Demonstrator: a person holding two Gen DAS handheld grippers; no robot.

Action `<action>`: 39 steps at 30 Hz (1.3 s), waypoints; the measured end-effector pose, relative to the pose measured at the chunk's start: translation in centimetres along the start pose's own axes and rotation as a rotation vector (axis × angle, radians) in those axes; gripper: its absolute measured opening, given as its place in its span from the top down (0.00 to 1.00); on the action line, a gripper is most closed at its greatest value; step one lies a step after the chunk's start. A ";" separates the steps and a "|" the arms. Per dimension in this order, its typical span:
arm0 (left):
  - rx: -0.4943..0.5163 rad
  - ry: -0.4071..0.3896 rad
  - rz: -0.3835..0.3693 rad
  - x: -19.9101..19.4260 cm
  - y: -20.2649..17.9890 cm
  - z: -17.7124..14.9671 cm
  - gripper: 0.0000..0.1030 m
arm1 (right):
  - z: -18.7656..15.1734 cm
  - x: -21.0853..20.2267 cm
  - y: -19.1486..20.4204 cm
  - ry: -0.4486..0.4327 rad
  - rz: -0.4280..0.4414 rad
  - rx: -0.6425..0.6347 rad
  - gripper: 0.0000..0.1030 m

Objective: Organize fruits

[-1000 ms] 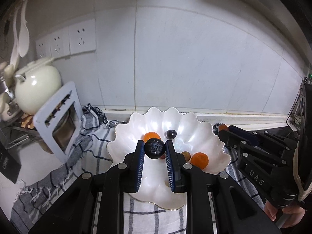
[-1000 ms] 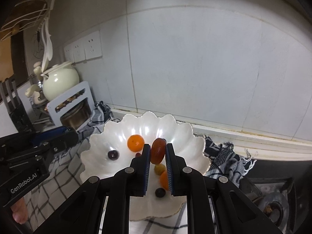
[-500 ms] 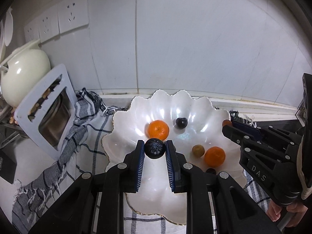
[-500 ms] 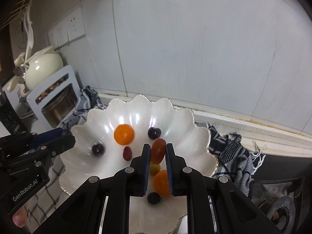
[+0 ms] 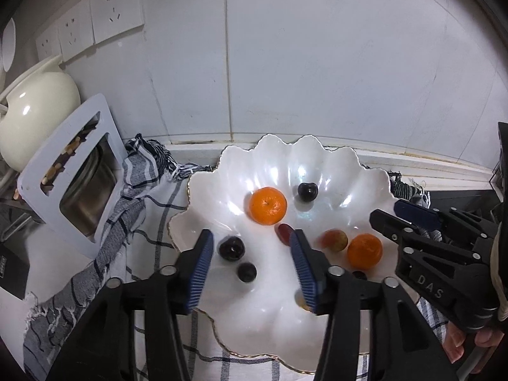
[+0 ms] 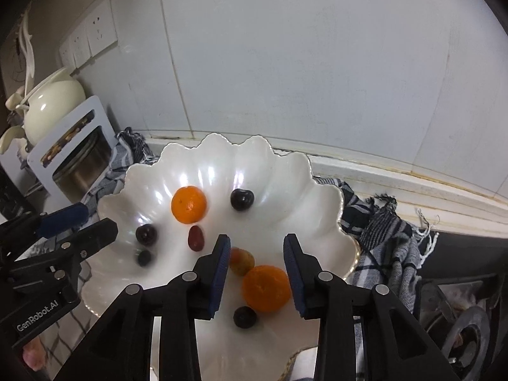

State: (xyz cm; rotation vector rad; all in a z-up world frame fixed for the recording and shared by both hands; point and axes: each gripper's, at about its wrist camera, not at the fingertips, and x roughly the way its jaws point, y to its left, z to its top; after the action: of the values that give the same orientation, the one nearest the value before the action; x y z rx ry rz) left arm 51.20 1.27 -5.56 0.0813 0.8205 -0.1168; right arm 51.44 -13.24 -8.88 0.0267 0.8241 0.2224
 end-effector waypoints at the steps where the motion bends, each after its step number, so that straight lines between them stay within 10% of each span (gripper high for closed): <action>1: 0.000 -0.002 0.006 -0.1 0.1 0.0 0.42 | -0.1 -0.2 0.0 -0.001 -0.003 0.002 0.65; 16: 0.052 -0.189 0.132 -9.0 -0.4 -2.8 0.13 | -3.1 -9.0 0.7 -0.144 -0.061 0.016 0.37; 39: 0.026 -0.390 0.117 -25.3 -4.2 -13.0 0.02 | -13.8 -25.6 0.4 -0.332 -0.061 0.021 0.20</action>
State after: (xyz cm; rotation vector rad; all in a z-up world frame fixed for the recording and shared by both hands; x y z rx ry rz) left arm 24.13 0.47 4.01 0.1267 0.4236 -0.0308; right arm 24.46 -19.05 0.27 0.0570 0.4955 0.1462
